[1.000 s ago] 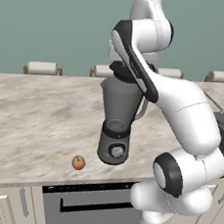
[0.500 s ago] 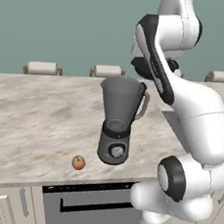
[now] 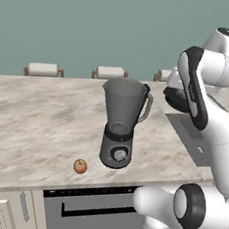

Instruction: Open the blender lid, put the peach in the blender, close the lid, and start the blender.

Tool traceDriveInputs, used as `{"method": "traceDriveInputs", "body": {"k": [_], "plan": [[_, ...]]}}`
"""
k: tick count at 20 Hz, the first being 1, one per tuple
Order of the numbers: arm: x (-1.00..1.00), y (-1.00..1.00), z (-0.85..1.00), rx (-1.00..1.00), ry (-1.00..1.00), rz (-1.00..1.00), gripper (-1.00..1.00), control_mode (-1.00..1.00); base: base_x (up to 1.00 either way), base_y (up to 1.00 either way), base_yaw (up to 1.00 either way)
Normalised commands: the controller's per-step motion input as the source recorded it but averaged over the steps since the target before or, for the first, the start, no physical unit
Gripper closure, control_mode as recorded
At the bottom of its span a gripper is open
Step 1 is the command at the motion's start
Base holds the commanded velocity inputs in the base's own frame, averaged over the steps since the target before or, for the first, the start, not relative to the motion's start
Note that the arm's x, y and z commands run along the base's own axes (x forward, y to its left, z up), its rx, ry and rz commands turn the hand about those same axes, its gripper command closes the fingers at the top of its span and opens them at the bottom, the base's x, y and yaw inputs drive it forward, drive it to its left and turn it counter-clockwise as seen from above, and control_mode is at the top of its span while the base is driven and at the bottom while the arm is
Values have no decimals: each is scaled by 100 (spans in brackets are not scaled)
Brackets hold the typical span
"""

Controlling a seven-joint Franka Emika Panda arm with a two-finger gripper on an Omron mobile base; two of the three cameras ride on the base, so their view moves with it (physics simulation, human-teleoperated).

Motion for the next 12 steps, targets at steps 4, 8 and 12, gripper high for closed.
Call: {"method": "traceDriveInputs", "body": {"k": [4, 8, 12], "plan": [[-10, -100, -100, 7, 11, -3, 100, -100, 0, 0, 0], [-1, -97, -100, 3, 15, -2, 100, -100, 0, 0, 0], [33, -45, -100, 0, 19, 0, 100, -100, 0, 0, 0]]}}
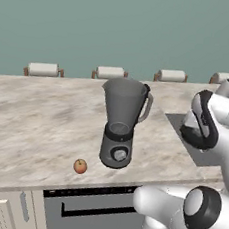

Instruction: Open the blender lid, put the peach in the blender, close the lid, and start the blender.

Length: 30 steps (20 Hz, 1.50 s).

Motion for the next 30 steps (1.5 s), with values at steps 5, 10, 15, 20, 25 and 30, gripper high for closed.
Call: {"method": "traceDriveInputs", "body": {"k": [5, 10, 15, 20, 25, 30], "plan": [[73, -1, -100, -1, 18, 0, 100, -100, 0, 0, 0], [47, -3, -86, 0, 9, 0, 100, -100, 0, 0, 0], [7, -11, -23, 0, -6, 0, 100, -100, 0, 0, 0], [40, 0, -45, 0, 0, 0, 100, -100, 0, 0, 0], [27, 0, -44, 0, 0, 0, 100, -100, 0, 0, 0], [27, 0, -35, 0, 0, 0, 100, -100, 0, 0, 0]]}}
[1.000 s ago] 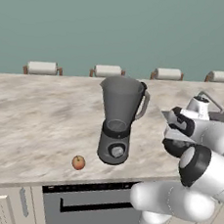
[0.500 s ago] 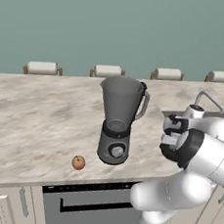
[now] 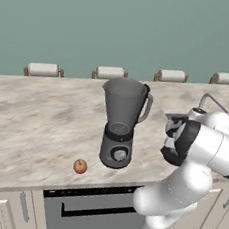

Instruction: Open the blender lid, put the peach in the blender, close the lid, and start the blender.

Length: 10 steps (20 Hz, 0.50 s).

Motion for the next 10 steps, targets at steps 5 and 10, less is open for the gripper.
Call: {"method": "traceDriveInputs", "body": {"k": [5, 10], "plan": [[19, 6, -40, 0, 0, 0, -100, -100, 0, 0, 0], [-6, 12, -5, 0, 0, 0, -100, -100, 0, 0, 0]]}}
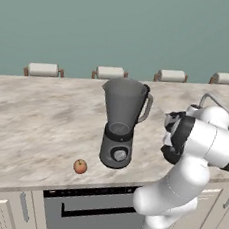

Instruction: Open the blender lid, put the peach in the blender, close the lid, and start the blender.

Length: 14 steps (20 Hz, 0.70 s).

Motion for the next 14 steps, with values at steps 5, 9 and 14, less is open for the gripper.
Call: {"method": "traceDriveInputs", "body": {"k": [5, 9, 14], "plan": [[-3, 27, 5, 0, 0, 0, -100, -100, 0, 0, 0], [-11, 13, 17, 0, -2, 0, -100, -100, 0, 0, 0], [-16, 4, 44, -5, -6, 0, -100, -100, 0, 0, 0]]}}
